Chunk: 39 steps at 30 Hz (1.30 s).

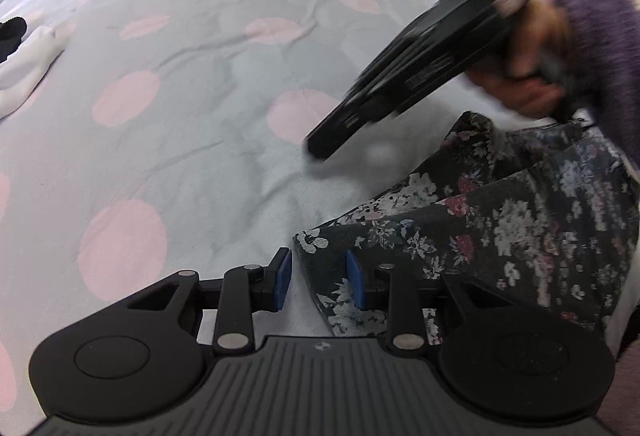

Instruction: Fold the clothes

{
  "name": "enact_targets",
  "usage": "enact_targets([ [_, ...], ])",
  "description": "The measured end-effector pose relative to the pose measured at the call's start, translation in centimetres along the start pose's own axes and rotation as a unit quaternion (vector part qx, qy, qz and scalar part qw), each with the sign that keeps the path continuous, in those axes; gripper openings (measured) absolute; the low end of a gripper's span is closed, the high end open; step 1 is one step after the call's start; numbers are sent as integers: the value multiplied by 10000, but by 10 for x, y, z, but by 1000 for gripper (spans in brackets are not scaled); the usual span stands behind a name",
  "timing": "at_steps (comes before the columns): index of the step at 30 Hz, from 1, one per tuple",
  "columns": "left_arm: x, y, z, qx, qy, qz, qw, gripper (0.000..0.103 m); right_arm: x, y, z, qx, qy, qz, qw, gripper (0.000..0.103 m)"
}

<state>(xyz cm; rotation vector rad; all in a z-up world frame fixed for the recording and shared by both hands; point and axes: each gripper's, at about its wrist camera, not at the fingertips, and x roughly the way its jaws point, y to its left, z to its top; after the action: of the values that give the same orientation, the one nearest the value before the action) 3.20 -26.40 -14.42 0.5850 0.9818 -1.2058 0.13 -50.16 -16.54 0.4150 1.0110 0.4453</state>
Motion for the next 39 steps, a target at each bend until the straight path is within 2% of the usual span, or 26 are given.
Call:
enact_targets([
  [2,6,-6,-3,195,80,111,9997,27,-21,11,-7,-12,-100,-199,9998,5],
  [6,-3,-19,-5,450,-31,413,9981,27,-57,26,-30,147,-321,-1003,9943,6],
  [8,-18,-27,-6,498,-184,447,9976,27,-79,31,-55,349,-515,-1416,9880,14],
  [10,-32,-38,-10,503,-245,407,9976,27,-102,40,-88,587,-715,-1813,9791,27],
  [11,-37,-45,-13,551,-235,391,9974,27,-110,46,-104,713,-806,-1947,9749,27],
  [17,-58,-87,-45,1078,-24,136,9941,21,-135,73,-186,1549,-1002,-2745,9437,27],
  [19,-57,-96,-60,1089,163,46,9939,17,-138,75,-211,1740,-879,-3203,9270,27],
  [22,-48,-106,-86,1221,544,124,9910,16,-146,67,-243,2004,-624,-3785,9015,27],
  [25,-39,-106,-103,1414,685,324,9870,16,-154,57,-266,2385,-650,-3779,8922,26],
  [28,-42,-102,-105,1309,790,389,9875,16,-161,57,-278,2480,-714,-3839,8866,22],
  [31,-51,-98,-110,1294,900,557,9859,16,-176,59,-289,2753,-753,-4261,8585,23],
  [33,-54,-93,-114,1247,979,703,9848,16,-191,57,-301,3034,-1022,-4211,8486,23],
  [36,-64,-84,-110,987,813,744,9890,16,-213,57,-315,3441,-1553,-4028,8338,23],
  [38,-72,-78,-107,801,664,748,9918,18,-223,58,-318,3507,-1819,-3894,8320,29],
  [39,-76,-75,-104,705,573,740,9931,20,-227,59,-317,3491,-1920,-3847,8326,35],
])
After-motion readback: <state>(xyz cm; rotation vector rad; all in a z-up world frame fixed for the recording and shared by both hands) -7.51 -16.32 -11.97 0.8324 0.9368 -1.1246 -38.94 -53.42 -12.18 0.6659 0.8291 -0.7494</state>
